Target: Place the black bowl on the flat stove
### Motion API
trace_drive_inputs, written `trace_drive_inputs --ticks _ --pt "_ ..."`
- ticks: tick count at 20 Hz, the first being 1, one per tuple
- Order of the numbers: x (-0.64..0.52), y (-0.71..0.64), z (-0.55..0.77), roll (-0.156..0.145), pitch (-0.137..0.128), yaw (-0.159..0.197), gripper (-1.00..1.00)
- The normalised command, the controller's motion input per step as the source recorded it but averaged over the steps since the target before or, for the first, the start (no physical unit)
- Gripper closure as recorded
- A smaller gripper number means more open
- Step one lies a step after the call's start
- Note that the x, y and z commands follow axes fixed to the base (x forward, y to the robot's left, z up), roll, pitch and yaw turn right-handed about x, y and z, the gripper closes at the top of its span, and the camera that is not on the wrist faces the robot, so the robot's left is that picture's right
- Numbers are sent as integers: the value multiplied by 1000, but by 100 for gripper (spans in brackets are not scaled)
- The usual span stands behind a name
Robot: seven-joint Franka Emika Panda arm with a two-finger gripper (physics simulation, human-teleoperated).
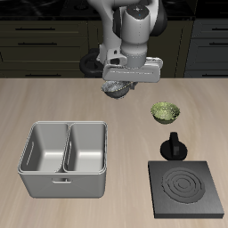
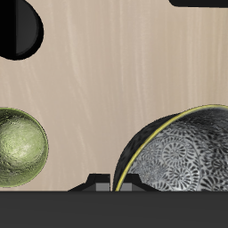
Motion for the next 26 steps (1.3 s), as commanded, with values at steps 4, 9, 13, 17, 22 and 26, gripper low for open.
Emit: trace_drive_inputs --ticks 4,9,13,17,22,26 --pt "-53 -28 458 11 -59 20 100" --pt "20 -33 194 2 -28 -6 100" --pt "89 5 33 7 1 -5 100" --pt "262 72 286 11 -11 6 100" --pt "245 207 227 24 -5 14 100" --pt "415 263 158 40 32 33 100"
